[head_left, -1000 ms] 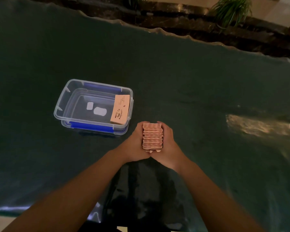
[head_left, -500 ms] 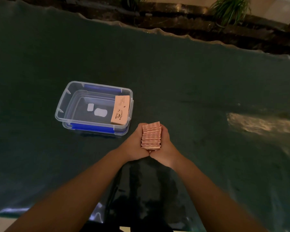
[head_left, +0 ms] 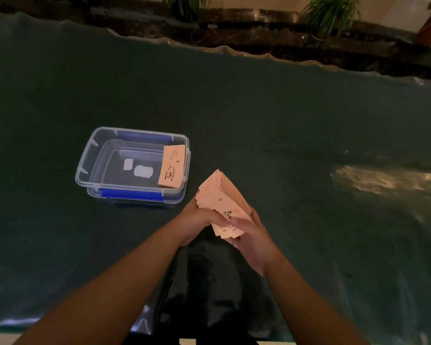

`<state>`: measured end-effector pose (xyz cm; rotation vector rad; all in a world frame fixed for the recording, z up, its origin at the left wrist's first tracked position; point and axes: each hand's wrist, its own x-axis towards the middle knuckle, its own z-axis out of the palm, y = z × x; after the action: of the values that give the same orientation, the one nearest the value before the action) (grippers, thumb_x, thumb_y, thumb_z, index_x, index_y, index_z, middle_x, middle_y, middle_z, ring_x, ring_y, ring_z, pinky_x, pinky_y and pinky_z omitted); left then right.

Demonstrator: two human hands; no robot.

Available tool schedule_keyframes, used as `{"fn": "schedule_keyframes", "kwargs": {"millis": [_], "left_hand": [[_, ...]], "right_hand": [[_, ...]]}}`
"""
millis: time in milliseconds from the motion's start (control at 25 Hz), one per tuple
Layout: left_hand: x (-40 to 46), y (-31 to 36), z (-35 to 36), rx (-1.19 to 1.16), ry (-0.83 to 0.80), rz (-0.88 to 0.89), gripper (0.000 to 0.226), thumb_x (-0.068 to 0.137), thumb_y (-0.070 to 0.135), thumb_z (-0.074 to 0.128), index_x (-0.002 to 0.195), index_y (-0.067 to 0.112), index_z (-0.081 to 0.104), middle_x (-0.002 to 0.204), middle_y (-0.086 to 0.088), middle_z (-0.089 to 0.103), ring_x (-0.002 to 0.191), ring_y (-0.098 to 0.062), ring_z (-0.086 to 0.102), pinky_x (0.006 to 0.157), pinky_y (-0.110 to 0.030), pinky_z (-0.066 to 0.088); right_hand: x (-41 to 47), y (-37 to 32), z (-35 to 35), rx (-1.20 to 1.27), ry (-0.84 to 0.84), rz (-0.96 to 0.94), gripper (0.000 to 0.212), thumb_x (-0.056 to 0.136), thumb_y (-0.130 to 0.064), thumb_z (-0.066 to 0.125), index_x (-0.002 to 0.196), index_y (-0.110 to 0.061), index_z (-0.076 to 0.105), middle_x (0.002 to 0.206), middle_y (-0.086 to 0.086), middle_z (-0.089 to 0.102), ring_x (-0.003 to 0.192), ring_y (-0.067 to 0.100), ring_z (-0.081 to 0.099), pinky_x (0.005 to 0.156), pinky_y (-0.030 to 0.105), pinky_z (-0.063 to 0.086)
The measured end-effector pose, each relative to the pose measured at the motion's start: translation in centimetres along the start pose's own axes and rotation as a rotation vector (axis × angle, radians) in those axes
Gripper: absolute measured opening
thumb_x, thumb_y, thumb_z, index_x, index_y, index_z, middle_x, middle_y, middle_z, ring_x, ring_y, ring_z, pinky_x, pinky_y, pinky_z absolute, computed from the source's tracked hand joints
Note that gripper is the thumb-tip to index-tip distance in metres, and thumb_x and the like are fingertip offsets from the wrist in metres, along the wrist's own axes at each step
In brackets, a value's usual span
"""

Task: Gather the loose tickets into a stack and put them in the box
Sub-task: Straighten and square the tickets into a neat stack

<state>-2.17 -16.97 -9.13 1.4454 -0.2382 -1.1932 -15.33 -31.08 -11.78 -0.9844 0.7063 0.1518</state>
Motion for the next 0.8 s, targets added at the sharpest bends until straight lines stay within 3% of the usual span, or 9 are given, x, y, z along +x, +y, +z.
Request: {"fn": "schedule_keyframes", "kwargs": {"millis": [120,200,320,440,520,600,680,720,800], "left_hand": [[0.2,0.1,0.8,-0.125,-0.008,-0.024,0.091,0.069,-0.004,0.074,0.149,0.014,0.035,0.141,-0.023,0.055,0.132,-0.036,0.056,0.108,-0.059,0.048],[0.5,0.1,0.5,-0.192,-0.001,-0.027,0.096,0.07,-0.005,0.076,0.149,0.02,0.029,0.143,-0.019,0.051,0.133,-0.037,0.054,0.106,-0.057,0.051],[0.7,-0.5,-1.0,0.132,0.019,0.007,0.094,0.063,0.013,0.094,0.139,0.032,0.043,0.137,0.002,0.063,0.126,-0.018,0.062,0.098,-0.04,0.058],[1.1,-1.6,-1.9,0.43,0.074,0.079,0.101,0.056,0.034,0.099,0.138,0.043,0.041,0.134,0.021,0.061,0.123,0.003,0.059,0.101,-0.029,0.051],[1.5,-2.3,-1.9,0.56,0.132,0.125,0.102,0.054,0.042,0.098,0.136,0.048,0.037,0.129,0.03,0.058,0.118,0.011,0.056,0.098,-0.023,0.047],[1.8,-3.0,-2.0,0.648,0.183,0.151,0.101,0.051,0.049,0.096,0.131,0.053,0.035,0.124,0.033,0.056,0.114,0.014,0.054,0.097,-0.021,0.047],[1.9,-3.8,-2.4,0.718,0.219,0.171,0.102,0.05,0.051,0.095,0.134,0.047,0.038,0.13,0.024,0.056,0.121,0.002,0.055,0.104,-0.032,0.05],[2.0,-4.2,-2.6,0.753,0.222,0.177,0.104,0.051,0.051,0.095,0.138,0.041,0.039,0.136,0.015,0.056,0.127,-0.004,0.053,0.108,-0.04,0.049],[2.0,-4.7,-2.9,0.827,0.198,0.154,0.119,0.053,0.051,0.096,0.15,0.034,0.03,0.153,0.004,0.046,0.141,-0.016,0.043,0.117,-0.051,0.04]], "right_hand": [[-0.6,0.2,0.3,0.153,-0.034,-0.052,0.07,0.088,-0.01,0.072,0.154,-0.014,0.048,0.148,0.017,0.065,0.138,0.035,0.06,0.111,0.053,0.051],[-0.8,-0.5,-0.1,0.139,0.012,-0.109,0.067,0.084,-0.007,0.07,0.149,-0.013,0.053,0.143,0.019,0.067,0.132,0.037,0.064,0.097,0.047,0.059],[-0.6,-0.9,-1.9,-0.026,0.156,-0.201,0.072,0.072,-0.001,0.074,0.139,-0.019,0.055,0.131,0.011,0.075,0.122,0.03,0.072,0.083,0.036,0.063],[-0.1,-1.1,-3.2,-0.265,0.122,-0.286,0.089,0.069,0.007,0.074,0.148,-0.021,0.045,0.125,-0.003,0.077,0.121,0.018,0.072,0.089,0.032,0.062],[0.1,-1.1,-3.5,-0.425,0.095,-0.28,0.106,0.068,-0.004,0.08,0.159,-0.029,0.031,0.134,-0.005,0.071,0.128,0.015,0.068,0.1,0.038,0.059],[0.5,-0.9,-3.8,-0.639,0.126,-0.293,0.113,0.068,-0.025,0.085,0.162,-0.04,0.024,0.148,-0.004,0.056,0.134,-0.002,0.056,0.111,0.037,0.051],[0.7,-0.6,-4.2,-0.846,0.177,-0.277,0.114,0.067,-0.044,0.084,0.161,-0.046,0.019,0.156,-0.006,0.036,0.133,-0.017,0.042,0.118,0.034,0.041],[0.8,-0.4,-4.4,-0.93,0.19,-0.257,0.116,0.066,-0.05,0.083,0.161,-0.048,0.017,0.159,-0.007,0.029,0.136,-0.012,0.039,0.121,0.037,0.038],[1.1,0.3,-4.8,-1.075,0.211,-0.221,0.119,0.066,-0.059,0.079,0.161,-0.052,0.008,0.166,-0.009,0.017,0.151,0.017,0.026,0.124,0.051,0.03]]}}
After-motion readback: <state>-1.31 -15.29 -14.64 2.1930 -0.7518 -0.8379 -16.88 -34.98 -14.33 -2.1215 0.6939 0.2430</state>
